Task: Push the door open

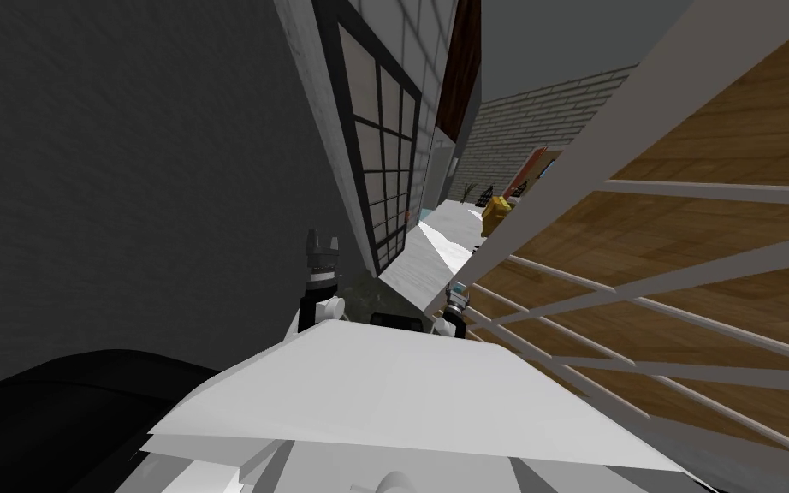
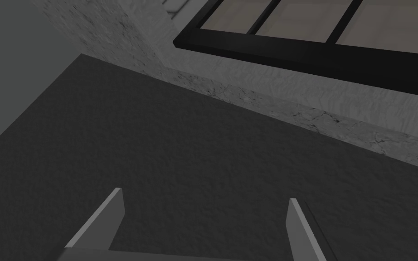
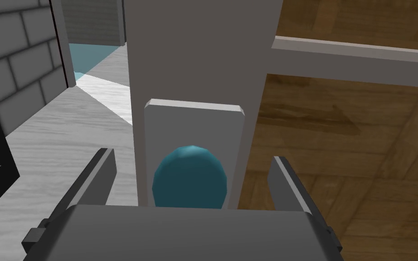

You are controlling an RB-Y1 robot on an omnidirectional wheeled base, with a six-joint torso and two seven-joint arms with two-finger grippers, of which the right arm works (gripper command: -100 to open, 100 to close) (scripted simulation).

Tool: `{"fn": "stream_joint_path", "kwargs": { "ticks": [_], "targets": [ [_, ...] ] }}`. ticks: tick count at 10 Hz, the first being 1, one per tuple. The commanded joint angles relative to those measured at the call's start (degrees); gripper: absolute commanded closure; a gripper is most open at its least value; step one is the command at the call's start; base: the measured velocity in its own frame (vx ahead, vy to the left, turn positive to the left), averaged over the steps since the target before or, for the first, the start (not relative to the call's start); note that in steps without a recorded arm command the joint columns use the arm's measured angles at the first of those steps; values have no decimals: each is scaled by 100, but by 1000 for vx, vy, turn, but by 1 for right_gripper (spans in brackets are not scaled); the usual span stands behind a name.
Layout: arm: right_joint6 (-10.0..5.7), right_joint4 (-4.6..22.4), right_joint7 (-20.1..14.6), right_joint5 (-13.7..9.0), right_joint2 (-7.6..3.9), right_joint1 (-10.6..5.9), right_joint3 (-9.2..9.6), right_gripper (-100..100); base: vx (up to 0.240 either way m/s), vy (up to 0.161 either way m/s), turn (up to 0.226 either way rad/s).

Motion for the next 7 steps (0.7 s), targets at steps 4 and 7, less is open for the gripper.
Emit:
{"fn": "stream_joint_path", "kwargs": {
  "ticks": [4, 7],
  "targets": [
    [15, 2, -1, -2, -5, -5, -3, 100, -16, 6, 3],
    [19, 21, 13, -38, -10, -9, -59, 100, 39, -8, -10]
  ]
}}
